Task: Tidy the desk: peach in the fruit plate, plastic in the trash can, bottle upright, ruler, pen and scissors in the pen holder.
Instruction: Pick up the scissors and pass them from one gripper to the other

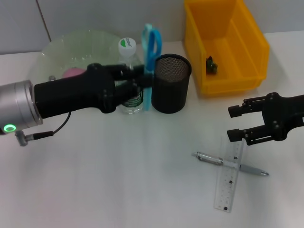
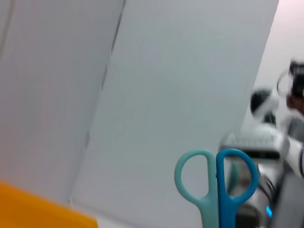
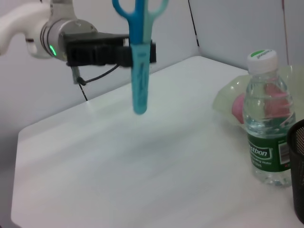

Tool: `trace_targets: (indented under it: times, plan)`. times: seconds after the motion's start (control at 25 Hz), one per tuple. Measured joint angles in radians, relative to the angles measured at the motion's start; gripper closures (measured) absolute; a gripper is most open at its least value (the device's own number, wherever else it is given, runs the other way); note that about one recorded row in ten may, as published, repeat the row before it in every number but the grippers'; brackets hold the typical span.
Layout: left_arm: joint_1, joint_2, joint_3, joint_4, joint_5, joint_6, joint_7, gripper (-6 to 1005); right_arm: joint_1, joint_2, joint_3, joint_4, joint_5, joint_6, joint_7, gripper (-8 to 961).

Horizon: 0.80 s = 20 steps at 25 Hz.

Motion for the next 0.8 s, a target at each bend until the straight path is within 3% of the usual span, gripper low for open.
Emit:
trace_targets:
  times: [0.2, 0.4, 0.52, 0.64, 0.72, 0.76, 0.8]
  plan:
    - [-0.012, -0.005, 0.003, -0.254, -0.23, -0.032, 0.317, 768, 0.001, 0.004, 0.0, 0.001, 0.0, 0.0, -0.006, 222]
    - [-0.04, -0.006, 0.009, -0.433, -0.351, -0.055, 0.497, 767, 0.003, 0.009, -0.002, 0.002, 0.001, 0.0, -0.017, 222]
    - [-0.044, -0.007, 0.021, -0.467, -0.377, -0.055, 0.529, 767, 0.002, 0.02, -0.001, 0.003, 0.001, 0.0, -0.034, 222]
    - [-0.051, -0.007, 0.219, -0.562, -0.598, -0.062, 0.667, 767, 0.001, 0.031, 0.0, 0.003, 0.001, 0.0, -0.052, 222]
    - [-0.05, -0.007, 0.265, -0.569, -0.636, -0.067, 0.684, 767, 0.0, 0.039, 0.0, 0.003, 0.003, 0.0, -0.063, 222]
    - [-0.037, -0.008, 0.457, -0.558, -0.828, -0.114, 0.743, 767, -0.003, 0.045, 0.0, 0.003, 0.009, 0.0, -0.071, 222]
    - [-0.033, -0.007, 0.499, -0.55, -0.867, -0.127, 0.752, 767, -0.006, 0.049, 0.0, 0.003, 0.015, 0.0, -0.078, 222]
